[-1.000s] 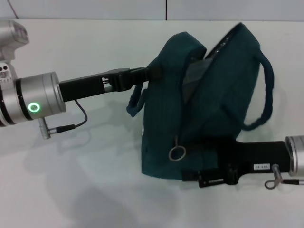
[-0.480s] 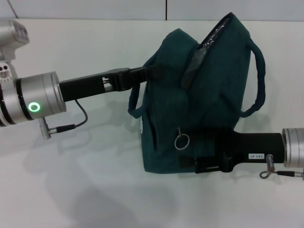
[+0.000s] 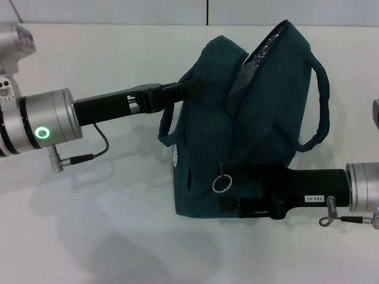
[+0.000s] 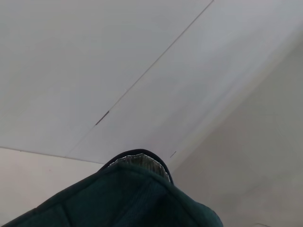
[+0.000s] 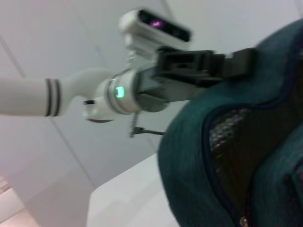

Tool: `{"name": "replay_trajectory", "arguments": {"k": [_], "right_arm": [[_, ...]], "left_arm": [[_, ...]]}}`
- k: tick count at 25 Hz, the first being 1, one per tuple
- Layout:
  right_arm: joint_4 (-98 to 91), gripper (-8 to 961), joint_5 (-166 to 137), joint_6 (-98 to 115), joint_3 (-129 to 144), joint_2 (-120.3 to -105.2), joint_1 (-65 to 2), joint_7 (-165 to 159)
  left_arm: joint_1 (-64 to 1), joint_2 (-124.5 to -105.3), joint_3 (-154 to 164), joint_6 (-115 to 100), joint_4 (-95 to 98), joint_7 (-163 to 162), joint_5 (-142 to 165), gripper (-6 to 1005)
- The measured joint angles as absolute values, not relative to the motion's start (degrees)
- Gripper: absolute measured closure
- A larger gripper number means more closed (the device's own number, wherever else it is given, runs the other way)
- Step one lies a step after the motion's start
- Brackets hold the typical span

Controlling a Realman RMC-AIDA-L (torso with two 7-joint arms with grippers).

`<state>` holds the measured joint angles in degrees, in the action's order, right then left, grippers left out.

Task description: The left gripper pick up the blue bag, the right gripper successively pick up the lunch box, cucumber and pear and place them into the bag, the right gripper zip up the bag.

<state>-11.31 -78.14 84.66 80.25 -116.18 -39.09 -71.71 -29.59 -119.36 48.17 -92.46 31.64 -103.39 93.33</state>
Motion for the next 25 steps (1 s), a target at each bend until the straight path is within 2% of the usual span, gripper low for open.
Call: {"name": "replay_trajectory", "arguments": {"k": [4,25], "right_arm": [[-12.41,255,-78.0,86.5,82.59,-116.17,-39.16,-71.61],[-17.74,270,-66.26,80.73,95.86,-116.18,-36.53,-71.0]], "left_arm": [[-29.68,-119.35,48.16,-92.44,31.64,-103.38,93.33,945],[-29.26,-119.35,47.51,-91.71,30.98,-103.3,93.33,936]]}}
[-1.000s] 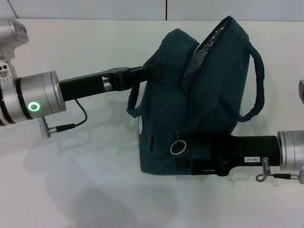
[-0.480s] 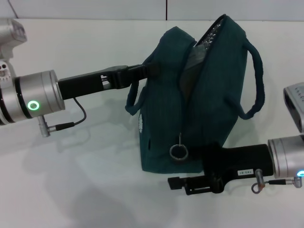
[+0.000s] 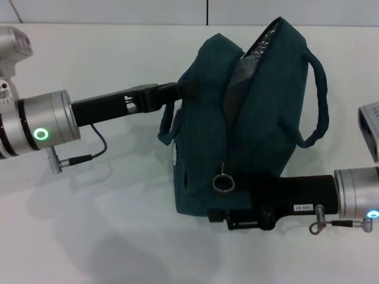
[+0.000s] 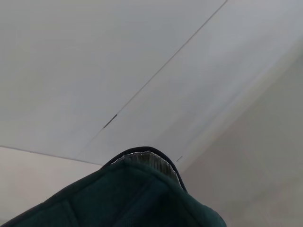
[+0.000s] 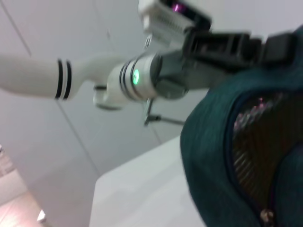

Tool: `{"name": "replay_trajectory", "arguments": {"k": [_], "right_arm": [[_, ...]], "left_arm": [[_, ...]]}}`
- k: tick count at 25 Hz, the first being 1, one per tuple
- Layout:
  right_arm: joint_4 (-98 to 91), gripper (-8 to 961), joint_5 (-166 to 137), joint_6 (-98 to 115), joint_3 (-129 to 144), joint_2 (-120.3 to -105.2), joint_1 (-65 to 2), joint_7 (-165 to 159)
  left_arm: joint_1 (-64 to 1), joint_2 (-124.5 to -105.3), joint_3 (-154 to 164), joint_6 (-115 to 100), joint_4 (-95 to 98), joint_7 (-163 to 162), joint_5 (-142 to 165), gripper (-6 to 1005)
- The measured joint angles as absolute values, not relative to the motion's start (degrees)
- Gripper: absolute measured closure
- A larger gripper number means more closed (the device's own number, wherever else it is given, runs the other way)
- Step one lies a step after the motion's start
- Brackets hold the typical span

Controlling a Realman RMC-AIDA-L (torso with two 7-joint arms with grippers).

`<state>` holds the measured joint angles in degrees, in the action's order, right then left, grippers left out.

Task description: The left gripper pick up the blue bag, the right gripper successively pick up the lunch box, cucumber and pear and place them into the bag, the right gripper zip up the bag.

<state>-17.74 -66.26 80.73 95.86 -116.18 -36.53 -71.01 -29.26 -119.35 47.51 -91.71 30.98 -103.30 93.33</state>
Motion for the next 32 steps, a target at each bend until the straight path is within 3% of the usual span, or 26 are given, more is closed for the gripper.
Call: {"name": "replay_trajectory", "arguments": {"k": [20,32], "right_arm": [[-19.26,310,-61.36,76.0,98.66,-116.18,-35.22,-70.61],[-19.26,785,-60.21,75.85,99.1,-116.17,-34.98,-70.29]], "left_arm": [[-29.26,-119.37,47.55,-91.93,30.94,-103.27,93.33,926],[-29.26,-119.44,47.55,-91.93,30.94,-103.27,93.34,921]]}}
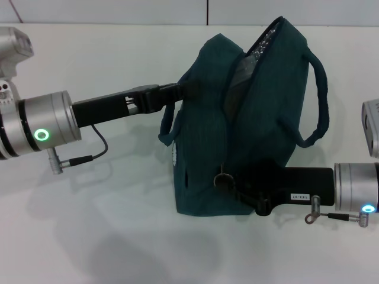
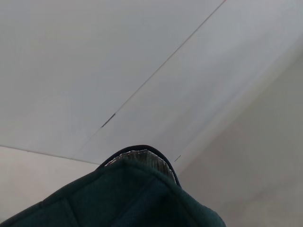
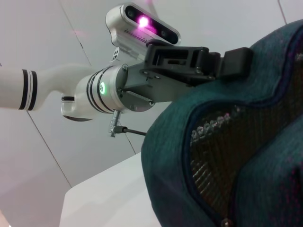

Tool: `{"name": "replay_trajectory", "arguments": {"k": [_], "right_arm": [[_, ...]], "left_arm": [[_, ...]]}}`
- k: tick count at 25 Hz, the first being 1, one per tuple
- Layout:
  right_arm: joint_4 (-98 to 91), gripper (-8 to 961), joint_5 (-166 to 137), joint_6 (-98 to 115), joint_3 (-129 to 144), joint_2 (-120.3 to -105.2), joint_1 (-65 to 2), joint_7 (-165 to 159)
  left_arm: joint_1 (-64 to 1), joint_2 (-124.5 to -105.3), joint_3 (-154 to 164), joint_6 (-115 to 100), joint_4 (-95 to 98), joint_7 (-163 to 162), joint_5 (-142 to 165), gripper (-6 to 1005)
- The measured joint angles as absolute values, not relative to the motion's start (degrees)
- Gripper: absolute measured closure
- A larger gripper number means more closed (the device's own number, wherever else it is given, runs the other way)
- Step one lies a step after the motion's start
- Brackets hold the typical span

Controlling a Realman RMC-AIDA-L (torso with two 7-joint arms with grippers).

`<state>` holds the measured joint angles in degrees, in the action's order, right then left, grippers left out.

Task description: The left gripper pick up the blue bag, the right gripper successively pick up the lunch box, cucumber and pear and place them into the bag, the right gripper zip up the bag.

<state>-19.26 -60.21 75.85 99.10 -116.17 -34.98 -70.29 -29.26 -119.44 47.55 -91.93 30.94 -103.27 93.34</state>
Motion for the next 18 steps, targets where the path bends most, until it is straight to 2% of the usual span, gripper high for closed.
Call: {"name": "replay_trajectory", "arguments": {"k": [4,18], "right_arm": [[-19.25,946,-59.98,76.36,99.3,-116.17,-34.66,-70.26],[-18.84,945,-60.35,77.28,99.14,-115.84,-32.46,-70.77]], "left_arm": [[-29.27,-119.44,47.55,-91.9,30.94,-103.24,93.34,919],[-29.26,-119.37,47.55,-91.85,30.94,-103.18,93.34,912]]}}
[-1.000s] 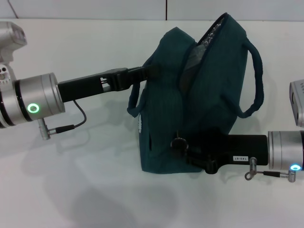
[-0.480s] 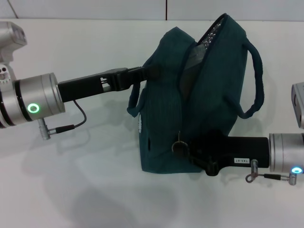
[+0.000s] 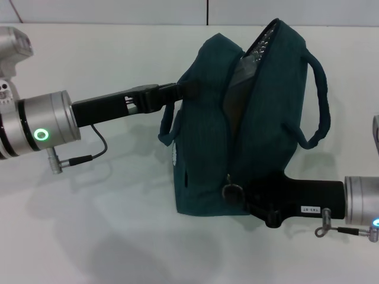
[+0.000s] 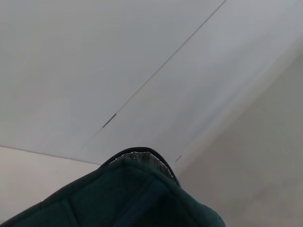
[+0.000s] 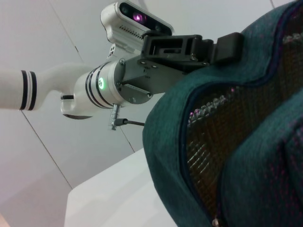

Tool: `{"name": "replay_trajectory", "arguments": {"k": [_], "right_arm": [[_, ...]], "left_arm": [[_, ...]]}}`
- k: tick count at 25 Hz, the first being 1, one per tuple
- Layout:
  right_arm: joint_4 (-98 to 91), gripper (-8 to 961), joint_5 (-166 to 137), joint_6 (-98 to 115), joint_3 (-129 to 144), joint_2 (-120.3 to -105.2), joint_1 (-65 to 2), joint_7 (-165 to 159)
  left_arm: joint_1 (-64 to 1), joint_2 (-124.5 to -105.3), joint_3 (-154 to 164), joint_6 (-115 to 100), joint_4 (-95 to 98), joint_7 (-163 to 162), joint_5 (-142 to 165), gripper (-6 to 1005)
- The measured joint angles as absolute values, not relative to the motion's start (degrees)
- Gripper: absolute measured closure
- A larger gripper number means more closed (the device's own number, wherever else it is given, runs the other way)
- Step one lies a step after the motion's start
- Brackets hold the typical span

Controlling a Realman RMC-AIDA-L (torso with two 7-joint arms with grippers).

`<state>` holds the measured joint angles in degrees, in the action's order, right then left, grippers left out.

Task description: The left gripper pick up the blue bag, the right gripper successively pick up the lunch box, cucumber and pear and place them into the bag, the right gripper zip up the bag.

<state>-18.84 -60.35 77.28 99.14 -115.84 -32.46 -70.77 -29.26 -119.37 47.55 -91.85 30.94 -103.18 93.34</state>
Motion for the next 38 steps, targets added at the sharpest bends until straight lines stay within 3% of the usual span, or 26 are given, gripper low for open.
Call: {"name": "replay_trajectory", "arguments": {"k": [31,38], "right_arm": [[-21.07,944,-60.37,88.39,91.45,-115.45,-30.87,-67.31],[-20.22,944,-60.47,87.54,91.42,-115.43,-31.11,-67.46]], "left_arm": [[-29.0,-119.31,47.49,-95.13,28.85,-96.64,87.99,898],[-27.23,-119.09,47.46,-97.4,28.02,-86.97,84.52,650]]}}
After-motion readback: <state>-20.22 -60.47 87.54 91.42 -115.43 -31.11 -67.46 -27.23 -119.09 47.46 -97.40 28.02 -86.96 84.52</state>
